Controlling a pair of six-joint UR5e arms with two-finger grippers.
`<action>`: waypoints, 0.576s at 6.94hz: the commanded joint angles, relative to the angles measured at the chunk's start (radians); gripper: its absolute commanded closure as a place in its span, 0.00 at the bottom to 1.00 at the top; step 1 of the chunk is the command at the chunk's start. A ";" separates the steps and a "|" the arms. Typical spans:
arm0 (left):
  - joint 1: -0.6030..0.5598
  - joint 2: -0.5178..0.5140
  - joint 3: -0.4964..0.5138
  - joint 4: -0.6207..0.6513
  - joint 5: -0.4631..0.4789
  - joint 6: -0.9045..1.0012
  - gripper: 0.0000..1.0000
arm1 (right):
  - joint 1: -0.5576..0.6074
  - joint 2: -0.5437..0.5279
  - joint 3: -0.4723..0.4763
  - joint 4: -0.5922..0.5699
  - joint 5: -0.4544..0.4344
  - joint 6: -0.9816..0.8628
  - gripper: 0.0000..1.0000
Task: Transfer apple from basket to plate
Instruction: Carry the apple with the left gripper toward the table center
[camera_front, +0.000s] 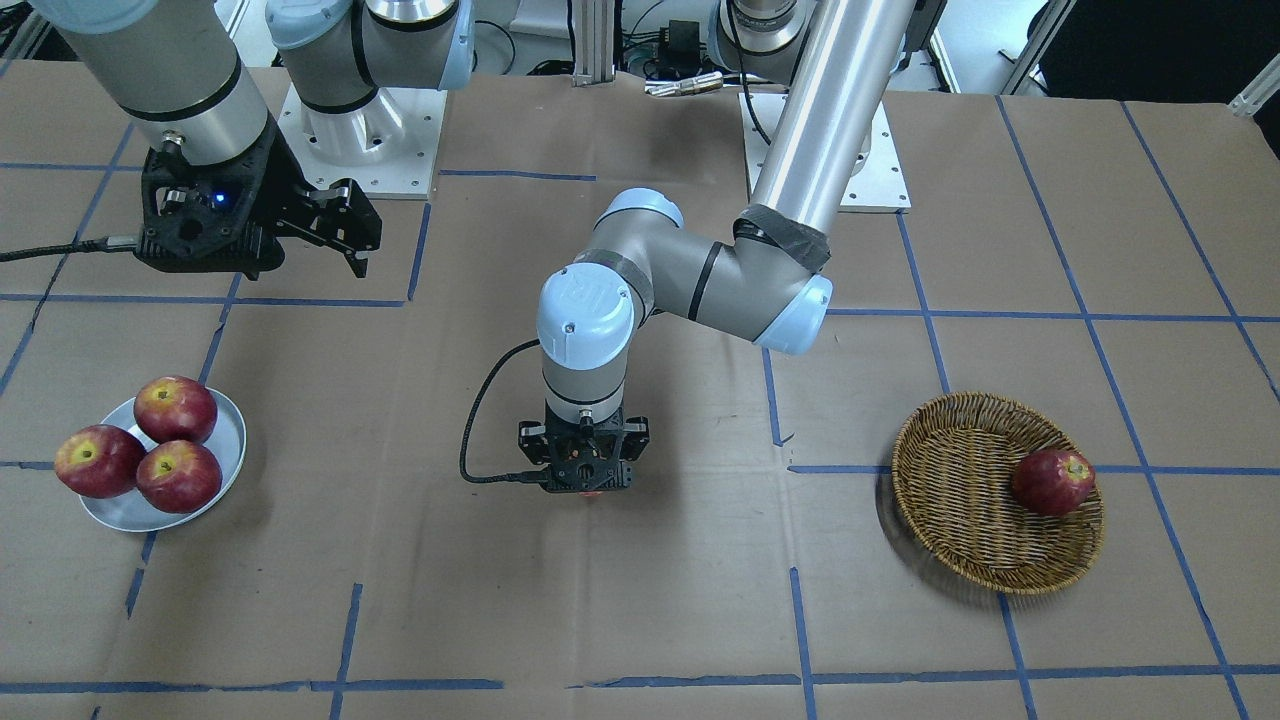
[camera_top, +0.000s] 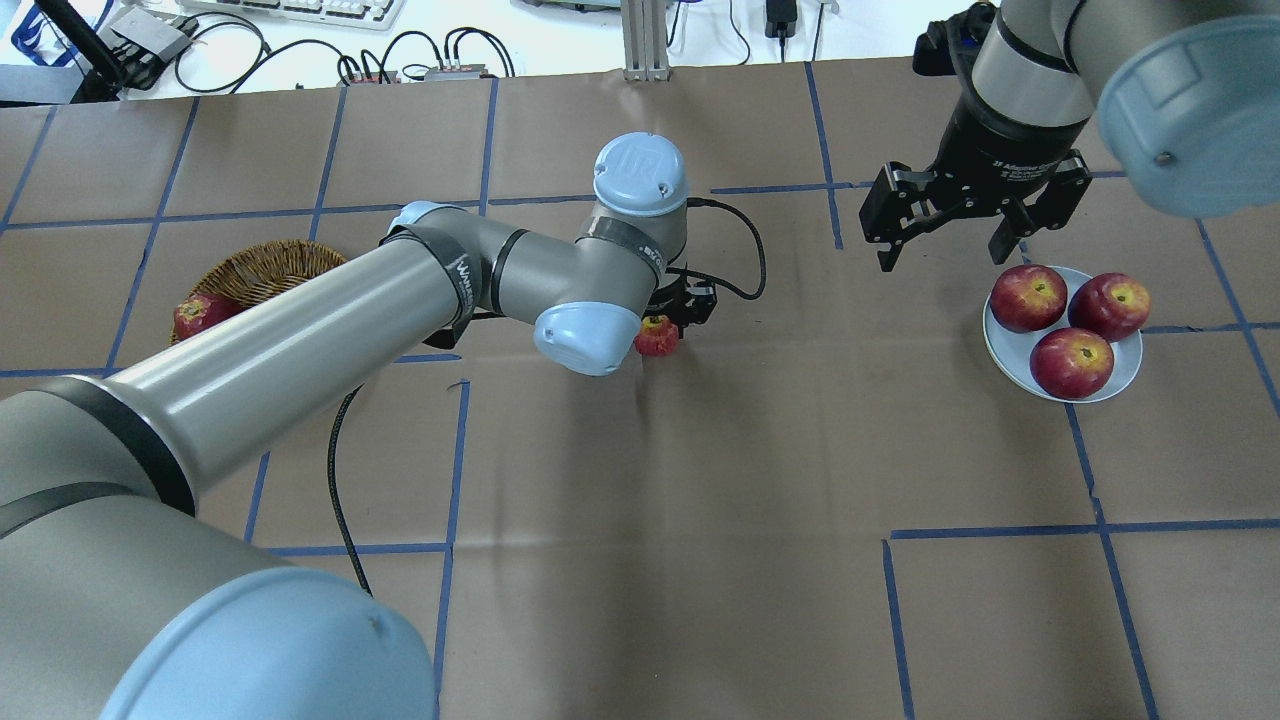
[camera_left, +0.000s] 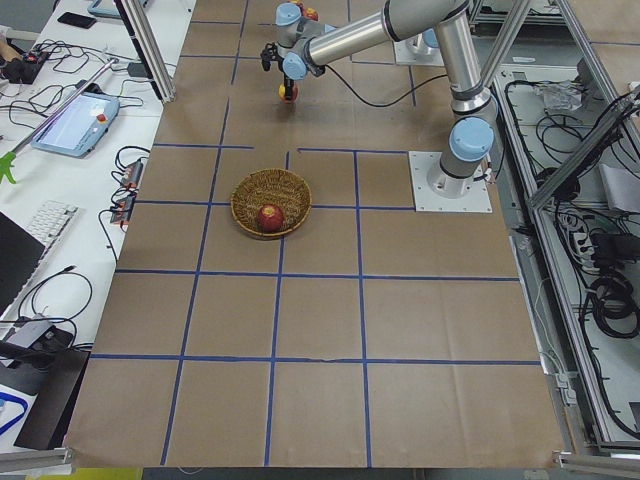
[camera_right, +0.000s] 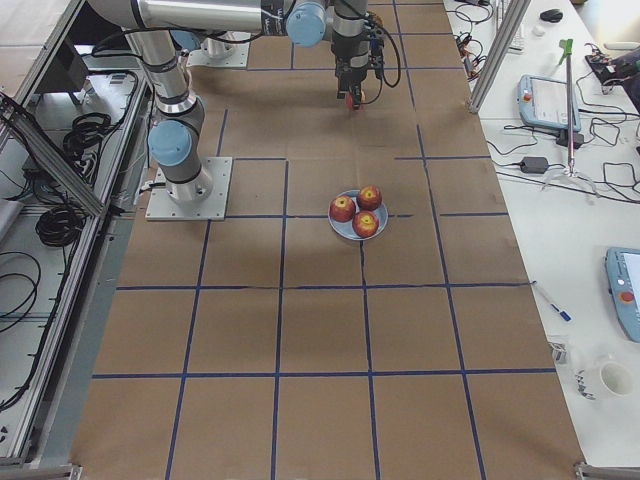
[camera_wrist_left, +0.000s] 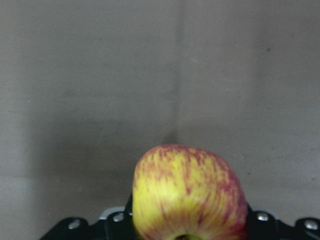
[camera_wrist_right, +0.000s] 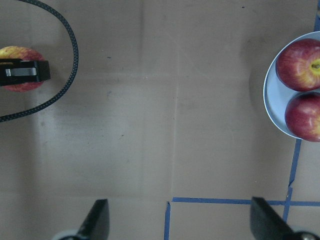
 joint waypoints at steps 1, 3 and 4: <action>0.000 -0.004 -0.003 0.001 -0.006 0.001 0.26 | 0.000 0.000 0.000 0.000 0.000 0.000 0.00; 0.000 -0.006 -0.006 0.001 -0.010 -0.001 0.01 | 0.000 0.000 0.000 0.000 0.000 0.000 0.00; 0.000 0.002 0.011 -0.007 -0.006 -0.001 0.01 | 0.000 0.000 0.000 0.000 0.000 0.000 0.00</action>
